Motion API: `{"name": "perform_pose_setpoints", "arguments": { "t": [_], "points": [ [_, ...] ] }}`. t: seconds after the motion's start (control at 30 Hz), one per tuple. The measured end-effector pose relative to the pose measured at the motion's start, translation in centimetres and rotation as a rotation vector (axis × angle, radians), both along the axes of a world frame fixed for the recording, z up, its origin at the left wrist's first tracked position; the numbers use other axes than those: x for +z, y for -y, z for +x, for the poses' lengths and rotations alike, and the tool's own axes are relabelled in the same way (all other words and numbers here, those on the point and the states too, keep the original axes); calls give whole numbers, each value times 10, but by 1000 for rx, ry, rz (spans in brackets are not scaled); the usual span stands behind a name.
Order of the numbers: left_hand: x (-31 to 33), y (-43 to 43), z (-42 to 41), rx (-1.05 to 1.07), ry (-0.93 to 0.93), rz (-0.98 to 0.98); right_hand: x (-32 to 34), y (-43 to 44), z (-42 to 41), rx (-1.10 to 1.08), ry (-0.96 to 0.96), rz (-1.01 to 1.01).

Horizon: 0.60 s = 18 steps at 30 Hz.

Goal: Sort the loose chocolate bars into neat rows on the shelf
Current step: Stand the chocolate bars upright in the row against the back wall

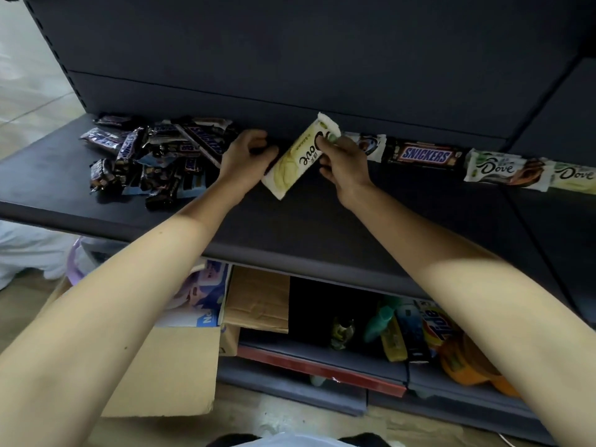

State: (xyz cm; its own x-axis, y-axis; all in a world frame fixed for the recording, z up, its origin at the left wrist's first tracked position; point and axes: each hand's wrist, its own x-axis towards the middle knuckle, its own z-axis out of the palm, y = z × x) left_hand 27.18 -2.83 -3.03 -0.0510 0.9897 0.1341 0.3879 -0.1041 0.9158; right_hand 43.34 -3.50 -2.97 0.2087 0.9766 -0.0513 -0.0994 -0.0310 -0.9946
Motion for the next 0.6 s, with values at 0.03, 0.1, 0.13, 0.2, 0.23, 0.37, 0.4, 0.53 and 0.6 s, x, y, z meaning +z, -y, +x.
{"name": "perform_pose_setpoints", "arguments": {
  "t": [0.03, 0.1, 0.13, 0.2, 0.23, 0.37, 0.4, 0.53, 0.6],
  "points": [
    [4, 1, 4, -63, -15, -2, 1, 2, 1, -1, 9, 9],
    [10, 6, 17, -186, 11, -34, 1, 7, 5, -1, 29, 33],
    [12, 9, 23, -232, 32, -48, 1, 9, 9, 3, 60, 50],
    [13, 14, 35, -277, 48, -43, 1, 13, 17, 30, 178, 85],
    [12, 15, 40, -287, 56, -37, 1, 16, 22, 50, 236, 98],
    [5, 16, 56, -288, 216, -98, 4, 23, 41, 71, 344, 57],
    [3, 15, 61, -270, 276, -122, 5, 25, 47, 58, 387, 4],
    [-2, 11, 83, -135, 588, -291, 6, 36, 84, -57, 578, -131],
    [-1, 11, 97, -116, 678, -360, 4, 42, 104, -109, 571, -112]
  ]
}}
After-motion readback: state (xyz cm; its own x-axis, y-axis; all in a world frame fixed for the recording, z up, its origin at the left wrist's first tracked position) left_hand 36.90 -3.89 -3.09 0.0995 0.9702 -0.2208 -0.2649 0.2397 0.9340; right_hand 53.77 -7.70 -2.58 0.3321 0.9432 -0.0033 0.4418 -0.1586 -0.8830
